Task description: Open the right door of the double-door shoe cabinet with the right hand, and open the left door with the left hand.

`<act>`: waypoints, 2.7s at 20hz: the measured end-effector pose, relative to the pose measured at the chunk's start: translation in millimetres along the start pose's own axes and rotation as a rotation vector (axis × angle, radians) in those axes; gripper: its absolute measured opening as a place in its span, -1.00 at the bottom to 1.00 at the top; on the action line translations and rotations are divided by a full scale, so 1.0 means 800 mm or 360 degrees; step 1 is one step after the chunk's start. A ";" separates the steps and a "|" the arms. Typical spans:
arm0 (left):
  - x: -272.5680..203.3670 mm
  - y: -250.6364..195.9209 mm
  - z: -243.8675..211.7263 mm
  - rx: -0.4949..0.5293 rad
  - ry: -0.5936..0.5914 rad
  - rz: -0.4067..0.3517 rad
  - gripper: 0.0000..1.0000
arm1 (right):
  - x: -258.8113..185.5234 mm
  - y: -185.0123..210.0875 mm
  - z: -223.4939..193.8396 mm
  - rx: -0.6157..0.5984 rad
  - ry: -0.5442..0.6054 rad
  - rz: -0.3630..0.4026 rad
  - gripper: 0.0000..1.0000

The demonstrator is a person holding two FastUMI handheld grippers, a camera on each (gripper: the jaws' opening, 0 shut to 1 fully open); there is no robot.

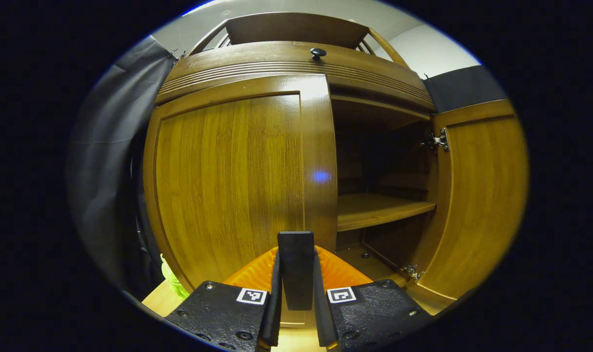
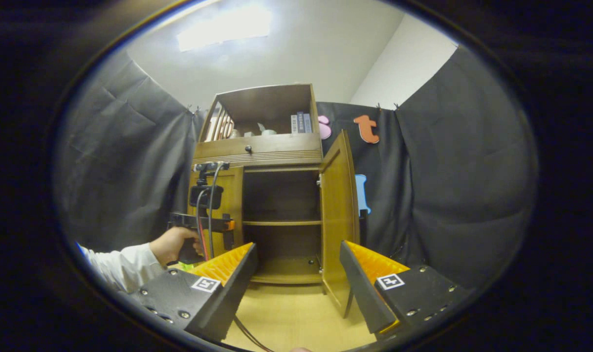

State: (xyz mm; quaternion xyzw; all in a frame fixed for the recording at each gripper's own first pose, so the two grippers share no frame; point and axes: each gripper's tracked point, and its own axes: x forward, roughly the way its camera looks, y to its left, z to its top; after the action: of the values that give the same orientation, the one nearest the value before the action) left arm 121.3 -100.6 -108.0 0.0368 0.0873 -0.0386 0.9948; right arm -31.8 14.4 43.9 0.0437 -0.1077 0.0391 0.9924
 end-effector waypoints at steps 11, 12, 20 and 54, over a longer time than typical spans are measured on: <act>-0.119 0.038 -0.002 -0.0012 0.0017 -0.0124 -0.38 | 0.011 0.019 -0.010 0.0076 0.0027 0.0008 1.00; -0.123 0.041 -0.003 -0.0013 0.0011 -0.0122 -0.38 | 0.012 0.023 -0.012 0.0077 0.0030 0.0022 1.00; -0.161 0.074 -0.005 0.0020 -0.0001 -0.0039 -0.39 | 0.015 0.031 -0.014 0.0062 0.0027 0.0028 0.94; -0.246 0.285 -0.012 -0.0055 -0.0035 0.0159 -0.95 | 0.026 0.053 -0.032 -0.0053 0.0080 0.0026 1.00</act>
State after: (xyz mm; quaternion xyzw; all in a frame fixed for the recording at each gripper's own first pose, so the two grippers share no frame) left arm -54.3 140.8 -67.6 0.0234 0.0751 0.0121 0.9968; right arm -10.0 60.7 26.9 0.0254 -0.0838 0.0465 0.9951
